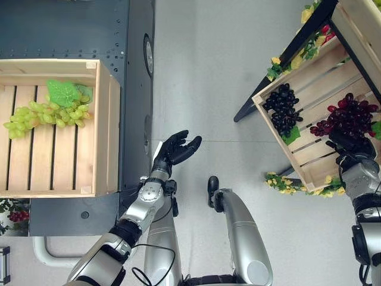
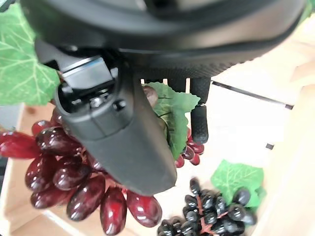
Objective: Pick up the fruits from the basket on one side to the basket on the other side
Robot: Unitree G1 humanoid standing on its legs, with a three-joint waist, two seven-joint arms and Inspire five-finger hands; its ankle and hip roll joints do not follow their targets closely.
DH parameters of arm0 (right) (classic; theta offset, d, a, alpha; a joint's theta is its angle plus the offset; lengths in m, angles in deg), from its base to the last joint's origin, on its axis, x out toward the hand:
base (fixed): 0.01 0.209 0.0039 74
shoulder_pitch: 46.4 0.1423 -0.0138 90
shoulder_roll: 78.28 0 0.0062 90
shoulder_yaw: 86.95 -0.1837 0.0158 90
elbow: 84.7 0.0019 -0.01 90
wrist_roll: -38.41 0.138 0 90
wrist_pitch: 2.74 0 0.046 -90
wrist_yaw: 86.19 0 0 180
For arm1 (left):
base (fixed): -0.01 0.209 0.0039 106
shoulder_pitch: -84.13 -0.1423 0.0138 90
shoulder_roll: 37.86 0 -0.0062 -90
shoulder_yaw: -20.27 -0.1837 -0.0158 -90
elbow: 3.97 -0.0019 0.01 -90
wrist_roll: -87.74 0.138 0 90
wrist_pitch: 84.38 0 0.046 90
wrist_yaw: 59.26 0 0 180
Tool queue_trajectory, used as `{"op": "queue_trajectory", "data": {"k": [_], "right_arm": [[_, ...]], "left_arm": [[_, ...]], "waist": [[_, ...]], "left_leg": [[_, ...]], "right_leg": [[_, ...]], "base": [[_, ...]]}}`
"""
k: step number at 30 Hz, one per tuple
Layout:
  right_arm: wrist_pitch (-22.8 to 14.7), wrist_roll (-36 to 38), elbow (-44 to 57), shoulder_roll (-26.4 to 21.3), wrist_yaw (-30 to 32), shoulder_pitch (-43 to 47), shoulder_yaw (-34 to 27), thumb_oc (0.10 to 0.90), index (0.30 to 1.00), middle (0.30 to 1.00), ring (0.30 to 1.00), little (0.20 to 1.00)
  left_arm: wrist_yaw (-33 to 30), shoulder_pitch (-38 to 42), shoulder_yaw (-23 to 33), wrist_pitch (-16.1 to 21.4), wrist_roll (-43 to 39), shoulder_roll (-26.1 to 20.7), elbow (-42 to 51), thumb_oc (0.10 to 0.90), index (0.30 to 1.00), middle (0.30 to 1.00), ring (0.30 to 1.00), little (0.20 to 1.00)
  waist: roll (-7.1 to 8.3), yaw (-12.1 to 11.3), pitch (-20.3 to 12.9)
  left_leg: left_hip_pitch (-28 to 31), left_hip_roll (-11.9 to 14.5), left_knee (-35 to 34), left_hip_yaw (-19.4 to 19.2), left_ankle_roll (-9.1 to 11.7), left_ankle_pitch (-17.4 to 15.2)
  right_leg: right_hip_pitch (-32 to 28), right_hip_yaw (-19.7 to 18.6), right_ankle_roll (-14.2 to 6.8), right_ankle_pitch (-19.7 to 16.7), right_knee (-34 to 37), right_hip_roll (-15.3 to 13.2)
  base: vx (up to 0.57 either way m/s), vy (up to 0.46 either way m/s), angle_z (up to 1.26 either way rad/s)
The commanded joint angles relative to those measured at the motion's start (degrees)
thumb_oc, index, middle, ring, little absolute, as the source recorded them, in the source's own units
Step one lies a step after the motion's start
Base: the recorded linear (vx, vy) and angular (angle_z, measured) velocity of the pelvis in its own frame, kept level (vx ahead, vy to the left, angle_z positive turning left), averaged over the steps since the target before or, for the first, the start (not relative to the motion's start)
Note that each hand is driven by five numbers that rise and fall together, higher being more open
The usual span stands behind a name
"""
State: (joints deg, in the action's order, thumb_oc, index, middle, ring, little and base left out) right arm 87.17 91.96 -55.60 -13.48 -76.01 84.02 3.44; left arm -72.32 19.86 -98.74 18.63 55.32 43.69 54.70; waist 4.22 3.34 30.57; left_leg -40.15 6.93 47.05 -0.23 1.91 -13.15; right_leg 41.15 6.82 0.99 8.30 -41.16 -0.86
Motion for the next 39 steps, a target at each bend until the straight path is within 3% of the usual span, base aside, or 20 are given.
{"op": "queue_trajectory", "data": {"k": [1, 14, 23, 27, 33, 37, 39], "right_arm": [[-3.2, -2.5, -0.7, -10.3, 1.6, 2.0, -2.0, 0.800, 0.900, 0.900, 0.900, 0.900], [-3.1, -5.5, -0.8, -10.0, 3.5, 1.2, -1.8, 0.800, 0.900, 0.900, 0.900, 0.900], [-4.1, -6.5, 1.4, -8.1, 0.3, 0.3, -1.3, 0.800, 0.900, 0.900, 0.900, 0.900], [-6.4, -6.6, 5.1, -5.2, -1.5, -0.2, -0.1, 0.800, 0.900, 0.900, 0.900, 0.900], [-8.4, -9.1, 11.7, 3.1, -5.0, -5.4, 2.8, 0.800, 0.900, 0.900, 0.900, 0.900], [-9.5, -10.9, 16.9, 8.0, -6.4, -10.3, 5.2, 0.800, 0.900, 0.900, 0.900, 0.900], [-9.7, -12.9, 21.2, 11.2, -3.8, -13.3, 7.3, 0.800, 0.900, 0.900, 0.900, 0.900]], "left_arm": [[0.8, 1.1, -1.3, 4.2, 0.1, -0.4, 9.7, 0.800, 0.900, 0.900, 0.900, 0.900], [5.0, 0.4, -0.9, 5.7, -3.3, -0.8, 11.0, 0.800, 0.900, 0.900, 0.900, 0.900], [7.6, -1.0, -0.7, 7.7, -2.8, 0.0, 11.5, 0.800, 0.900, 0.900, 0.900, 0.900], [7.1, -1.4, 0.0, 8.5, -2.0, 0.9, 10.6, 0.800, 0.900, 0.900, 0.900, 0.900], [3.8, -2.6, 1.0, 7.7, 0.6, 3.0, 8.7, 0.800, 0.900, 0.900, 0.900, 0.900], [1.9, -3.7, 1.1, 8.0, 5.6, 3.5, 8.4, 0.800, 0.900, 0.900, 0.900, 0.900], [0.2, -3.6, 0.2, 7.9, 10.3, 2.8, 8.7, 0.800, 0.900, 0.900, 0.900, 0.900]], "waist": [[1.16, -1.4, -0.8], [1.19, -1.6, -0.8], [0.27, -1.4, -0.8], [-0.20, -0.9, -1.1], [-0.79, -0.5, -3.3], [-1.09, -0.6, -4.8], [-1.32, -0.9, -5.8]], "left_leg": [[1.4, -2.2, 5.2, -3.9, -2.9, -2.8], [3.6, -1.5, 3.1, -4.7, -2.5, -2.0], [8.5, -1.6, -2.2, -6.4, -2.3, -0.8], [12.2, -1.9, -7.1, -8.0, -2.2, 0.1], [18.9, -2.7, -15.5, -10.0, -2.4, 1.3], [21.9, -3.3, -19.5, -10.0, -2.7, 2.8], [23.8, -4.1, -22.6, -9.6, -2.8, 3.8]], "right_leg": [[-7.3, 1.8, 0.7, 0.4, 0.3, 1.2], [-9.7, 2.0, 0.6, 0.1, 2.9, 1.3], [-13.9, 1.0, 0.4, -0.7, 7.5, 1.2], [-16.6, 0.1, 0.2, -1.7, 11.5, 1.0], [-22.0, -1.1, -0.4, -3.4, 18.5, 0.0], [-24.8, -1.4, -0.7, -4.2, 21.6, -0.7], [-26.5, -0.9, -1.0, -4.3, 23.3, -1.5]], "base": [[-0.01, -0.031, 0.00], [0.00, 0.000, 0.00], [0.01, 0.038, 0.00], [0.01, 0.086, -0.04], [0.05, 0.091, -0.09], [0.05, 0.043, 0.04], [0.05, 0.032, 0.09]]}}
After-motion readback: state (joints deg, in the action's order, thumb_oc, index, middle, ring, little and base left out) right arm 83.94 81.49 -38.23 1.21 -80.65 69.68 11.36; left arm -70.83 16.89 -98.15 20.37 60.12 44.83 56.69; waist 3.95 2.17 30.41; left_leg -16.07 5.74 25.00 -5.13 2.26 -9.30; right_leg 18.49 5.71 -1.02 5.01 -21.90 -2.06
